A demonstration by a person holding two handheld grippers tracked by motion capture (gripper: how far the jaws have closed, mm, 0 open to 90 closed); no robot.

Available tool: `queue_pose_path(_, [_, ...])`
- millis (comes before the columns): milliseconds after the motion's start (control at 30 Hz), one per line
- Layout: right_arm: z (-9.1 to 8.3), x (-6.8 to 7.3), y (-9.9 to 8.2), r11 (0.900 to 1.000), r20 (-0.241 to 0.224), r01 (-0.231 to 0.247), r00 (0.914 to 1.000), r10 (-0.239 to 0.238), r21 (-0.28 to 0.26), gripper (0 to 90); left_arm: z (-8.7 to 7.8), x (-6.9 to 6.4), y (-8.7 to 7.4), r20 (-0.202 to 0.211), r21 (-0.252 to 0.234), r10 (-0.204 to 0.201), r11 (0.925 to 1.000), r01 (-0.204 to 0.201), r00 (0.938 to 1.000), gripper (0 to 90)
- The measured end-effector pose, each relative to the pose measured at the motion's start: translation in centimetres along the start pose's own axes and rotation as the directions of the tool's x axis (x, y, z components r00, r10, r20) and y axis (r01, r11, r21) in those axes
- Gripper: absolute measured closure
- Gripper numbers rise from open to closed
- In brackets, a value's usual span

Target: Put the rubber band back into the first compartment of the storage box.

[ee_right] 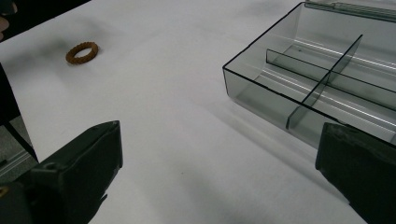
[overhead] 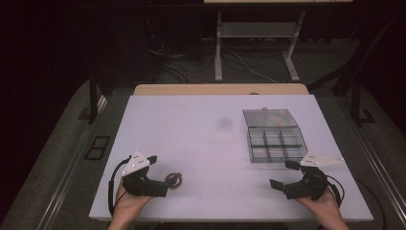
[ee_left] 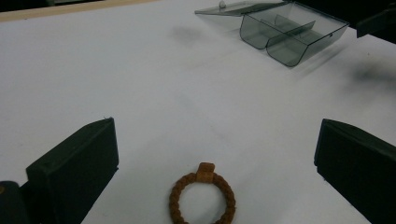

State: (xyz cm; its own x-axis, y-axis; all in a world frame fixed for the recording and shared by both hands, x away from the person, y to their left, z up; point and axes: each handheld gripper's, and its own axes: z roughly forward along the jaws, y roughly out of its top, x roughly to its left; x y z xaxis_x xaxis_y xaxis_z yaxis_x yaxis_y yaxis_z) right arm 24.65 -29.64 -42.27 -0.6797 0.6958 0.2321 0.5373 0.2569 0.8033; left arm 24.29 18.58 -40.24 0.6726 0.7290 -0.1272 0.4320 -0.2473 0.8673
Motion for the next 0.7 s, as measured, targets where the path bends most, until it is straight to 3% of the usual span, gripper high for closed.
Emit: queue_pose_path(700, [0.1,0.0,-0.1,1.0,0.016,0.0,0.9999,0.0,0.009,0.8,0.1,2.2,1.4,-0.019,0.097,0.015,0.9952,-0.013,0.9997,0.0])
